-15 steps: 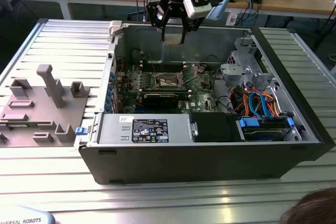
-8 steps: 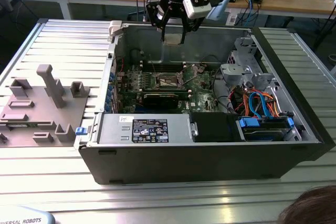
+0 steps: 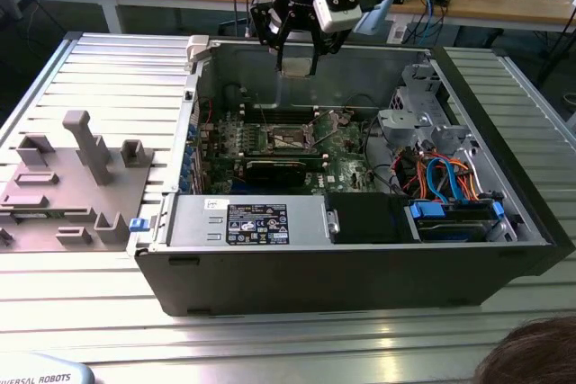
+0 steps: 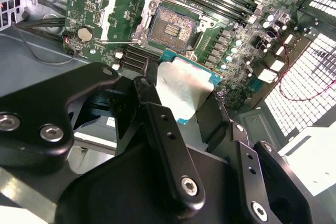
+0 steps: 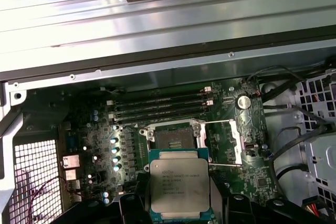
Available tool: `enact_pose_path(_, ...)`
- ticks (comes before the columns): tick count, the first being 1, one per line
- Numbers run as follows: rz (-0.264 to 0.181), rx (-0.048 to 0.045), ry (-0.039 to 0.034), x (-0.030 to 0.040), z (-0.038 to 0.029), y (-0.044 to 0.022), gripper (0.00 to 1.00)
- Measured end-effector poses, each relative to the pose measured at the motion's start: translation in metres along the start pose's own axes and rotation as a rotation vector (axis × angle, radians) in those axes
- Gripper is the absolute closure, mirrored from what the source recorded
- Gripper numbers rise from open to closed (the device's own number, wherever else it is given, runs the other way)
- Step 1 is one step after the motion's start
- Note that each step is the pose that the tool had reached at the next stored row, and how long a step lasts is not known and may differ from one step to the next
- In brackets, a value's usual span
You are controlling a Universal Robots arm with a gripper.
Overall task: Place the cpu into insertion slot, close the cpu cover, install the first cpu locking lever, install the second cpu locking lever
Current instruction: 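Place the cpu into insertion slot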
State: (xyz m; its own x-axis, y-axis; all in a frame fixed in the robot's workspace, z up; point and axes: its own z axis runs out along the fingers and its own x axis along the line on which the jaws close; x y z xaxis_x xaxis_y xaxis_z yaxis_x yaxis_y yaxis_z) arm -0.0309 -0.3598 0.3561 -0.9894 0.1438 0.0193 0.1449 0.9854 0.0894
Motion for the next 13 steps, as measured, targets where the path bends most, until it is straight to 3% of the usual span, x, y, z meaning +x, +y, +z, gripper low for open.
enact_pose_path(13,0.014,-0.0003,-0.0013,0.0000,0.0000,0.0000,0.46)
